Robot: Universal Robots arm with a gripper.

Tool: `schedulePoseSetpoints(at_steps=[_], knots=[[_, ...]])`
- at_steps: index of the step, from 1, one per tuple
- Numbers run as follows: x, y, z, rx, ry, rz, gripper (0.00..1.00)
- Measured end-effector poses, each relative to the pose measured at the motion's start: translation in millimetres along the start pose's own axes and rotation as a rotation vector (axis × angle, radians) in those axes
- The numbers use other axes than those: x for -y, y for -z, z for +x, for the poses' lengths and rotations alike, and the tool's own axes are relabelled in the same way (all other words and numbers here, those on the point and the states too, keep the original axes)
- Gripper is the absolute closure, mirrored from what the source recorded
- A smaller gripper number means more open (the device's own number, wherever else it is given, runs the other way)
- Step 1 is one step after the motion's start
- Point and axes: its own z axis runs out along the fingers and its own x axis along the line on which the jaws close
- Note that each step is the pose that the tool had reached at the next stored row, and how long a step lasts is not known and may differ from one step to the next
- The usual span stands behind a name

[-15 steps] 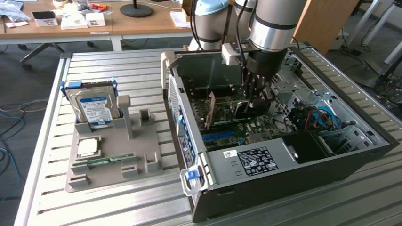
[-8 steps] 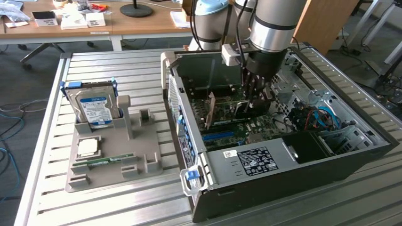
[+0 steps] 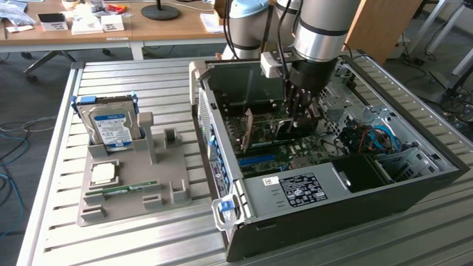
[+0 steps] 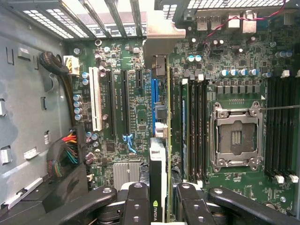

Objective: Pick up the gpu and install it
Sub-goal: 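Insert the gpu into the slot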

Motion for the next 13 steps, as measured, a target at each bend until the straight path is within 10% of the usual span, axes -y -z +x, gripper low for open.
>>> schedulePoseSetpoints(at_steps=[13], knots=[[0.0, -1.2, 0.0, 0.0001, 0.000, 0.0000, 0.73]])
